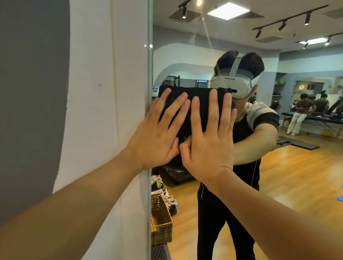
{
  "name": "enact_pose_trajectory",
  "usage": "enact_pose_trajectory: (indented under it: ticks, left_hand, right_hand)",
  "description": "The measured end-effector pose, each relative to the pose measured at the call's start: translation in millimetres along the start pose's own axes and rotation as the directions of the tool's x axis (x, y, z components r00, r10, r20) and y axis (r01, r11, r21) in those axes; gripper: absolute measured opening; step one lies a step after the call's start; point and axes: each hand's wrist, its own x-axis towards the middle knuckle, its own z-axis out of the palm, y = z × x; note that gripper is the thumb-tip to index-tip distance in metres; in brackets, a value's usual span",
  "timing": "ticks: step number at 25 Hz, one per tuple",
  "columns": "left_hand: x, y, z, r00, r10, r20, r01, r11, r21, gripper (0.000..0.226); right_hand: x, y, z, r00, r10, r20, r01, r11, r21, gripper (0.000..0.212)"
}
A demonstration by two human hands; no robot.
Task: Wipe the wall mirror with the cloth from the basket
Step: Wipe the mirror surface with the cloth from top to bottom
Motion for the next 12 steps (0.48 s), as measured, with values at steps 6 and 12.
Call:
enact_pose_trajectory:
  ticks: [6, 12]
  left_hand:
    - [-25, -25, 0, 1.0, -0.001, -0.031, 0.0, 0.999, -0.045, 0.067]
    - [-49, 1, 16, 0.995, -0.086, -0.053, 0.08, 0.991, -0.109, 0.071]
  right_hand:
    - [1, -29, 18, 0.999, -0.036, -0.001, 0.036, 0.999, -0.022, 0.078]
    - [-24, -25, 26, 0.996, -0.077, -0.039, 0.076, 0.997, -0.008, 0.068]
